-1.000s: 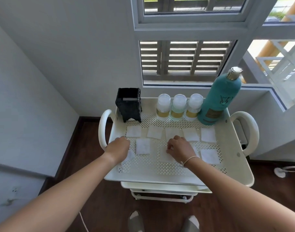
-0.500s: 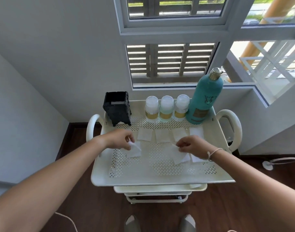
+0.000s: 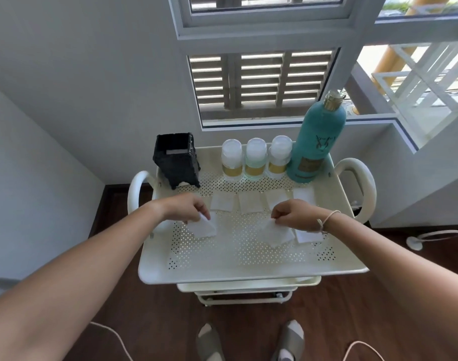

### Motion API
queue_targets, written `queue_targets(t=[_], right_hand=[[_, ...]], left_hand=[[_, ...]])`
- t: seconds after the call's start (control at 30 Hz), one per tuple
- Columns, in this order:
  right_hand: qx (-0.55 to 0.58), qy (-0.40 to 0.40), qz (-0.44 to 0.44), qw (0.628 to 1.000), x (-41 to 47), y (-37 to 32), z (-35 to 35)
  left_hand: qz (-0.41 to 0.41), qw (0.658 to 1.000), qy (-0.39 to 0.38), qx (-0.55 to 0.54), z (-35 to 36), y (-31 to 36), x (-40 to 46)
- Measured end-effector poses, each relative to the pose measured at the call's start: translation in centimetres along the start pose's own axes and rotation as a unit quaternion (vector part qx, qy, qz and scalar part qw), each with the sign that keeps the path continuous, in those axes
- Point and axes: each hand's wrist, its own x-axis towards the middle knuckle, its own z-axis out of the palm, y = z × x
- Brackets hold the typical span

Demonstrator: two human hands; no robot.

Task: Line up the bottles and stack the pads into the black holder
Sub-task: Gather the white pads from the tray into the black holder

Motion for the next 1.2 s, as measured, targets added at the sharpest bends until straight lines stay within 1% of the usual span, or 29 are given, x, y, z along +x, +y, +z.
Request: queue_targets(t=[0.13,0.23,0.33,0.47,0.6,0.73,0.8,0.87,0.93,1.0,1.1,1.2], right_hand=[[-0.002,-0.014,-0.004,1.000,-0.6,0.5,0.1],[-0.021,-0.016,-0.004,1.000,-0.7,0.9,0.7],[-0.034,-0.002,-0.004,0.999,-0.5,1.0,1.1],[-0.052,0.026,-0.016,0.998,0.1,1.0,1.5],[-0.071,0.061,-0.027,0.995,0.8,1.3,1.9],[-0.146,0.127,-0.050,0.980,1.3,2.0,3.0],[-0.196,0.156,-0.061,0.966,1.2,2.4,3.6],[-0.222,0.166,-0.064,0.959,1.2,2.6,4.0],[-0.220,0.169,-0.057,0.959,1.2,2.8,4.1],[-0.222,0.172,-0.051,0.958,1.3,2.8,4.1],[-0.222,0.173,-0.047,0.958,1.6,2.7,4.2],[-0.211,0.171,-0.041,0.962,1.7,2.6,4.3]], left_hand=[[-0.011,0.999,0.003,-0.046,0.4,-0.5,-0.2],[-0.010,0.998,0.026,-0.064,0.6,-1.0,-0.1],[-0.004,0.997,0.045,-0.067,0.8,-1.4,0.3],[0.006,0.998,0.028,-0.059,0.5,-1.2,0.7],[0.017,1.000,0.015,-0.018,-0.3,-0.6,1.2],[0.016,0.998,0.033,0.042,0.1,-0.2,1.6],[0.022,0.996,0.060,0.068,1.0,-0.3,1.7],[0.025,0.992,0.097,0.074,2.0,-0.4,1.8],[0.026,0.989,0.128,0.071,2.7,-0.6,1.8],[0.021,0.985,0.146,0.095,3.2,-0.8,1.8],[-0.004,0.980,0.153,0.128,3.7,-1.1,1.8],[-0.024,0.982,0.147,0.114,4.0,-1.0,1.6]])
